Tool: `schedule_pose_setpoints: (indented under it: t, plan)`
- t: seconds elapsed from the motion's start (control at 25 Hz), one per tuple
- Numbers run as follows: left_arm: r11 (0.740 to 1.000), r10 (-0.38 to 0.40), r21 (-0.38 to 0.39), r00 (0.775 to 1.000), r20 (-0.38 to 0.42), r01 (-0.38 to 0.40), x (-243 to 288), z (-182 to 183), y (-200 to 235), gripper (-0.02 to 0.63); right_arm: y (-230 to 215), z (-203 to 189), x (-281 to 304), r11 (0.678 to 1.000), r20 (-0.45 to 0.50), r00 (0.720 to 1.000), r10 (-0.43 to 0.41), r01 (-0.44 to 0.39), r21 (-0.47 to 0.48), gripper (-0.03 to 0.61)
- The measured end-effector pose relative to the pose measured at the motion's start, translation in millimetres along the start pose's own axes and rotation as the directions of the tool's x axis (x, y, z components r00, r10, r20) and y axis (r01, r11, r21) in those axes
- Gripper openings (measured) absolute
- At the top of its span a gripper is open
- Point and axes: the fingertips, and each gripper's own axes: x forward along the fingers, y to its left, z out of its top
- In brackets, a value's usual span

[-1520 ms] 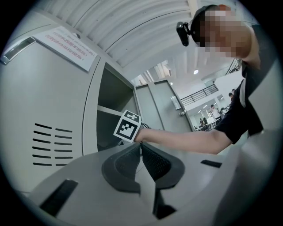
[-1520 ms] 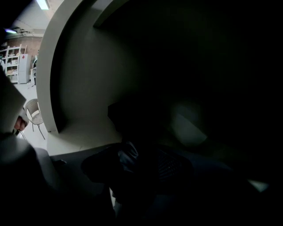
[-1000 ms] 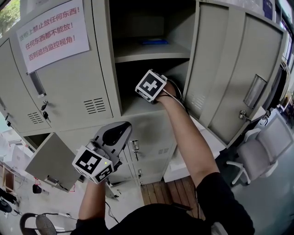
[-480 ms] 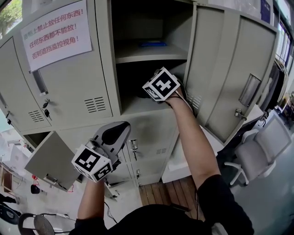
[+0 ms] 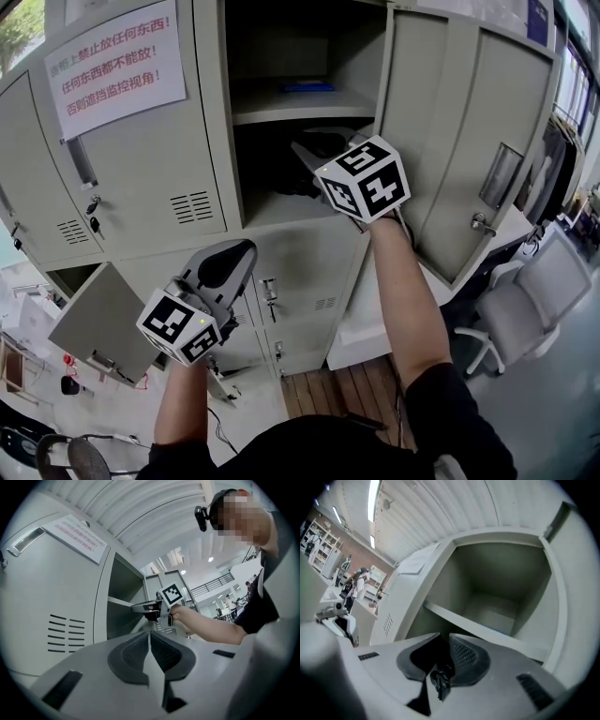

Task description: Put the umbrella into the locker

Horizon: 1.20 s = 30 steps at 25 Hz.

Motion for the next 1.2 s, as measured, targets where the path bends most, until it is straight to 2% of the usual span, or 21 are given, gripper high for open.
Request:
schedule_pose_setpoints:
  t: [0.2, 0.32, 0.64, 0.88, 1.2]
  plan:
    - [1.0, 0.009, -0.005, 1.0, 0.018, -0.009, -3.1, 3.3, -0.9, 0.028, 9.3, 13.7, -37.8, 1.0, 0.139, 0.99, -0.023, 0.022, 0.009, 0.038]
    - [1.0, 0.01, -0.014, 1.0, 0.014, -0.009, -0.6, -0.2, -6.2, 0.028, 14.2, 12.4, -62.9, 0.998, 0.206, 0.978, -0.031, 0.021, 0.054, 0.025]
    - [0.999, -0.016, -0.045, 1.0, 0.008, 0.017, 3.7, -10.9, -40.0, 0.028, 49.4, -2.4, -122.6, 0.981, 0.362, 0.932, 0.029, -0.095, 0.168, 0.012]
    - [0.998, -0.009, -0.069, 1.0, 0.015, 0.01, 0.7, -24.1, -72.2, 0.028, 79.2, -22.2, -169.8, 0.971, 0.438, 0.897, 0.053, -0.149, 0.187, 0.012]
    - [0.983, 0.005, -0.18, 0.999, -0.044, -0.012, -6.4, -69.9, -129.5, 0.028, 122.6, -75.6, -222.5, 0.938, 0.442, 0.89, 0.11, -0.24, 0.25, 0.011]
